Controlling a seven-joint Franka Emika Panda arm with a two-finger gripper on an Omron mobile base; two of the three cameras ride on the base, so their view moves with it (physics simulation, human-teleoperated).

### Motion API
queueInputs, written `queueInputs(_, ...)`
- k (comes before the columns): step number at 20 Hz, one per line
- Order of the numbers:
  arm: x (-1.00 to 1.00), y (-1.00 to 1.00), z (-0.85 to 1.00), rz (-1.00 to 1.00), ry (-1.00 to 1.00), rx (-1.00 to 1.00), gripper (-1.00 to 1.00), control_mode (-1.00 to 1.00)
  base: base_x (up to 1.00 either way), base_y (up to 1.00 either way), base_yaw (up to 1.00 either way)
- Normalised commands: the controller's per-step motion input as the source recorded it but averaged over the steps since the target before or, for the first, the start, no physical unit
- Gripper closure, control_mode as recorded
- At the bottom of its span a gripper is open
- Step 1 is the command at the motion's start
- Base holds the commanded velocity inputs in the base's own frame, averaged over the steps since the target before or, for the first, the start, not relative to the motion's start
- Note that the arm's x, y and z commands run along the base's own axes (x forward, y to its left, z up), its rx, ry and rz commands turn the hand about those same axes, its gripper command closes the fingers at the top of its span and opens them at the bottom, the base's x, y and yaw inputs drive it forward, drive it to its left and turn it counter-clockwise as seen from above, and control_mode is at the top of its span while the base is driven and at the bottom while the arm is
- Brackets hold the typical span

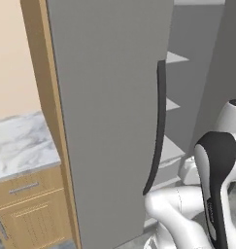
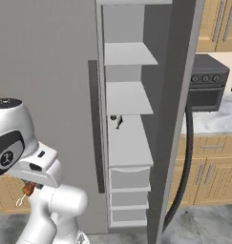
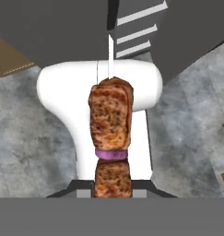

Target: Store the kebab skewer in the freezer for long-term storage. Close the freezer door after placing the cooked food.

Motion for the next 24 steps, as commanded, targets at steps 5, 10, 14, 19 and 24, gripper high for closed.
queueInputs(5, 0.0, 0.0, 0.0, 0.0, 0.0, 0.0, 1.0, 1.0, 0.25, -0.57, 0.03)
queueInputs(10, 0.0, 0.0, 0.0, 0.0, 0.0, 0.0, 1.0, 1.0, 0.13, -0.56, 0.06)
queueInputs(14, 0.0, 0.0, 0.0, 0.0, 0.0, 0.0, 1.0, 1.0, 0.25, -0.3, 0.02)
queueInputs(19, 0.0, 0.0, 0.0, 0.0, 0.0, 0.0, 1.0, 1.0, 0.32, -0.42, 0.05)
queueInputs(24, 0.0, 0.0, 0.0, 0.0, 0.0, 0.0, 1.0, 1.0, 0.31, -0.49, 0.1)
